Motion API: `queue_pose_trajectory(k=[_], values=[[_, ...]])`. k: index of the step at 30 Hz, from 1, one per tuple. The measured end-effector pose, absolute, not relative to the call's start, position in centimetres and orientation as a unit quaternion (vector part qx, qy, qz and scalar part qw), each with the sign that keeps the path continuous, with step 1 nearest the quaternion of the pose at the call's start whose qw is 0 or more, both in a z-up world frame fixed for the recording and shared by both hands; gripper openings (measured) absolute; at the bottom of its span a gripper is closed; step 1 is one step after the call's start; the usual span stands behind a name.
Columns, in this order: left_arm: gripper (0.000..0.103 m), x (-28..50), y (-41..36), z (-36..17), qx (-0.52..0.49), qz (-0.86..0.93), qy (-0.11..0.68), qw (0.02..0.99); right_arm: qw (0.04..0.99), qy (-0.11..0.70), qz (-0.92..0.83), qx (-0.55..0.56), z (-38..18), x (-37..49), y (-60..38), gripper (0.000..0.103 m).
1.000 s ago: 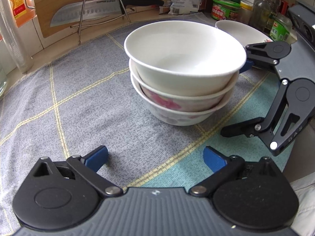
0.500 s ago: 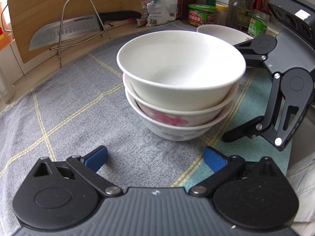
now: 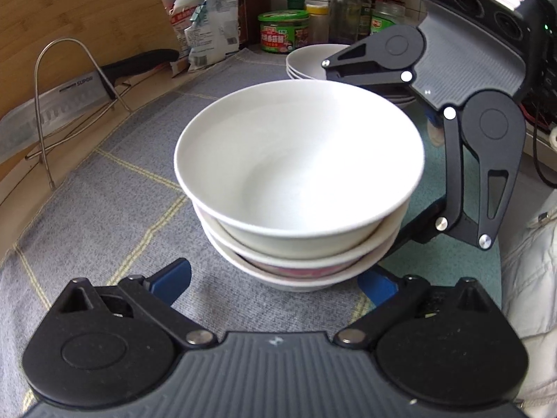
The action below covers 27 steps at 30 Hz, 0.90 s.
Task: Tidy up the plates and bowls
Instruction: 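Grip the bowl stack rim with the left tool while the right tool grips the opposite rim, then lift and carry the bowl stack with both tools toward the plate stack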
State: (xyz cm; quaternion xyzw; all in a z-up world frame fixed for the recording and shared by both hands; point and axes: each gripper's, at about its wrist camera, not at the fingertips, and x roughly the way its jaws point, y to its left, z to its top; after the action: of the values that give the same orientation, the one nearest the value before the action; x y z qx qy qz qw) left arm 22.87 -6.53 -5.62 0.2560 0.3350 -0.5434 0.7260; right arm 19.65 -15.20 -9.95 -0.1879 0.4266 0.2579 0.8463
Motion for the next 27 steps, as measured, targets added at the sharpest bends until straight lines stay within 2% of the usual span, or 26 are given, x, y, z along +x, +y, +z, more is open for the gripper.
queue_pose_trajectory(k=[4,7,14,27], values=[[0.099,23.1,-6.8,-5.6,0.279,-0.562,0.321,0.709,0.838,0.419,0.287,-0.199,-9.6,19.9,-15.4,0.099],[0.092,23.3,-7.3,-5.7,0.3,-0.568,0.321,0.696,0.831,0.425,0.299,-0.198,-9.6,20.4,-15.9,0.093],[0.085,23.5,-7.3,-6.1,0.316,-0.591,0.317,0.671,0.819,0.432,0.323,-0.195,-9.6,20.7,-16.4,0.086],[0.083,24.1,-7.6,-5.7,0.319,-0.618,0.312,0.647,0.807,0.44,0.34,-0.2,-9.3,20.9,-16.0,0.083]])
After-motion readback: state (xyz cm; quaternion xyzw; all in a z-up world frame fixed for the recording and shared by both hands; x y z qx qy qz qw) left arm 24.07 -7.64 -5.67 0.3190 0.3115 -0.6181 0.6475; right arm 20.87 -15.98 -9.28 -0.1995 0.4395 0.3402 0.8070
